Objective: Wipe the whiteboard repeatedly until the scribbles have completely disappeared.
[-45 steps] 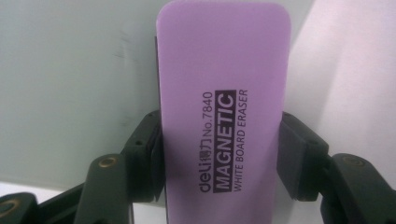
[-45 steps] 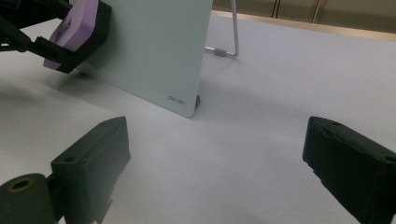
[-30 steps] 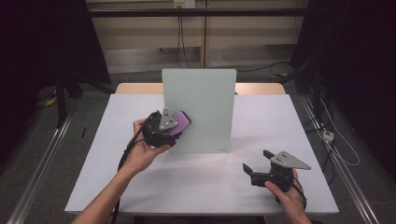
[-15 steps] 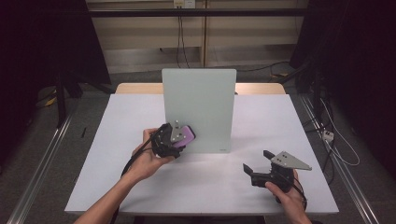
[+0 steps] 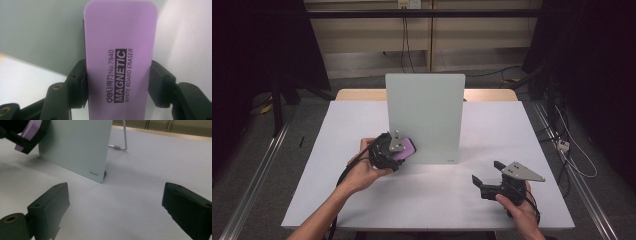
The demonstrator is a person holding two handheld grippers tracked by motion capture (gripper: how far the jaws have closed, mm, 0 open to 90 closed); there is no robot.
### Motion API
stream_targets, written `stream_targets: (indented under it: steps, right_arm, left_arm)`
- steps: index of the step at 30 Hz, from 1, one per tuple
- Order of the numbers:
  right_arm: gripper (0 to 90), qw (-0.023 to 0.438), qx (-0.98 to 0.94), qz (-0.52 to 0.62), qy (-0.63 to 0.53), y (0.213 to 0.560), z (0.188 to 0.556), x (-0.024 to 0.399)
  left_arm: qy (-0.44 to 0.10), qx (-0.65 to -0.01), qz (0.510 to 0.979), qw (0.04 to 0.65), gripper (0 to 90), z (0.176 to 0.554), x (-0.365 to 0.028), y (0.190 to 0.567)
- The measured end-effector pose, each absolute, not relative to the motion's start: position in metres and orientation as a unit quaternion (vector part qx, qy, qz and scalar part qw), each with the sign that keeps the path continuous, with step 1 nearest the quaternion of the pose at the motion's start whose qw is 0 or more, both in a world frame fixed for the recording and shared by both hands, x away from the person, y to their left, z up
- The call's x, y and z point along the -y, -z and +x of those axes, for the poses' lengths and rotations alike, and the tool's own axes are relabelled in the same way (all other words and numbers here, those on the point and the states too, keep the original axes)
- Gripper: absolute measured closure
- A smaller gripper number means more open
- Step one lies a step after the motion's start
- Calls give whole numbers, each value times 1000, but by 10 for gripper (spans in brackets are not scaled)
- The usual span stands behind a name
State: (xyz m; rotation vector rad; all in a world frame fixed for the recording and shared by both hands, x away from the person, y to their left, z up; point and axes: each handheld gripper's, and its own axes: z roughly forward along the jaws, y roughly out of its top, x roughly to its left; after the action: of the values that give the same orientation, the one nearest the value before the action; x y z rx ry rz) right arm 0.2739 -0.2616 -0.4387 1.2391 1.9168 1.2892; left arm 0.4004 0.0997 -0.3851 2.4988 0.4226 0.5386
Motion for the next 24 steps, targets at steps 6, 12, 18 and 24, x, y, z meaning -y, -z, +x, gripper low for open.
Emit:
stream_targets:
  steps: [6,12,18,24]
  right_arm:
    - [70,257,-706,458,-475,439,274,262]
    - [70,257,-707,458,-474,439,275,261]
    - [71,256,-706,458,-475,439,274,262]
    - [71,256,-707,457,-476,439,274,262]
  left_arm:
    - [-231,-197,895,326,412,412,-114,352]
    - [-242,-214,868,377,411,419,-114,335]
    - [-258,-222,850,402,411,424,-106,315]
    - [-240,-194,873,377,410,415,-83,342]
